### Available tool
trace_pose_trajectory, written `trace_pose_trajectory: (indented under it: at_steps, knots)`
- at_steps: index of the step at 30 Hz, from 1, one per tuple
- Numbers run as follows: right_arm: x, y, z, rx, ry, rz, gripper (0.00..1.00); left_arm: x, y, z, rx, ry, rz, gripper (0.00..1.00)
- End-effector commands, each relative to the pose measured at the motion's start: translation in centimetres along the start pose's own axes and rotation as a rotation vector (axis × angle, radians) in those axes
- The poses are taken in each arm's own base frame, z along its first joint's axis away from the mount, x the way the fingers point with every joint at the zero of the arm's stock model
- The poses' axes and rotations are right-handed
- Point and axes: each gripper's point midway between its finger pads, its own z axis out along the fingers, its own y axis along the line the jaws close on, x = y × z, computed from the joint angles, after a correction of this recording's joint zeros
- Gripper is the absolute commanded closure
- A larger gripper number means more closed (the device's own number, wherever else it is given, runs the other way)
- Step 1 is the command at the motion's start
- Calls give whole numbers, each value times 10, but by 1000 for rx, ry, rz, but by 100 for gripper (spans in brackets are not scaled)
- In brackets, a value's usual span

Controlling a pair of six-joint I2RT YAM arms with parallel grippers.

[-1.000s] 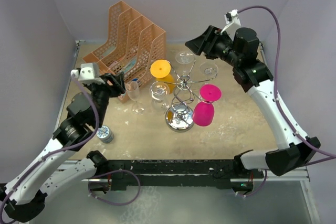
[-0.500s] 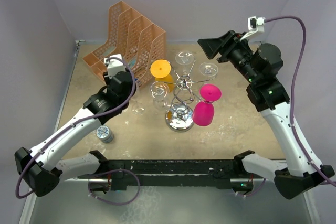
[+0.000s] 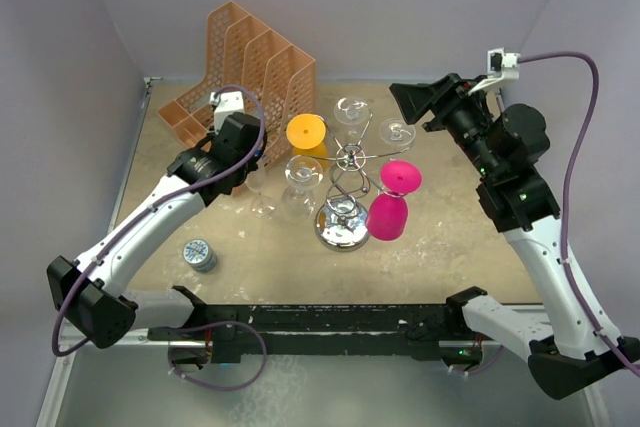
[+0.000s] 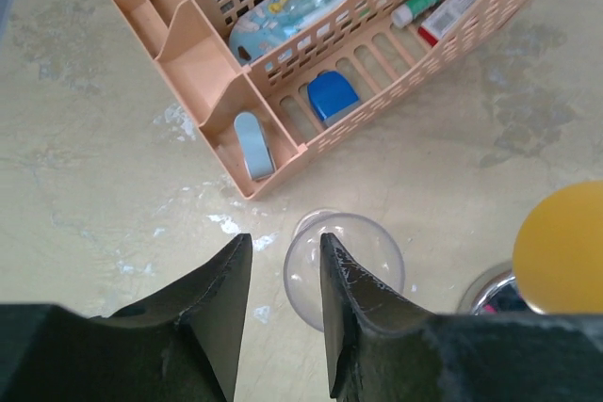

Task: Place the wine glass upside down on the wine glass rack

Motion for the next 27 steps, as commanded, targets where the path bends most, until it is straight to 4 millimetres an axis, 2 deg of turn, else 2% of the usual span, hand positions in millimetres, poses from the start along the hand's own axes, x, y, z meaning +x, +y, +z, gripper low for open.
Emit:
trace_pose_trajectory:
  at_steps: [1, 6, 15, 27]
  knots:
    - [-17, 2, -7, 2, -70, -39, 29, -4, 9, -12, -3, 37, 28, 68]
    - [-21, 2, -9, 6, -85, -49, 29, 8, 12, -8, -13, 78, 57, 69]
    - [-20, 4, -13, 0, -85, -36, 29, 17, 2, 7, 17, 116, 63, 79]
    - [-22, 5, -17, -1, -95, -24, 30, 34, 2, 21, 23, 170, 67, 95]
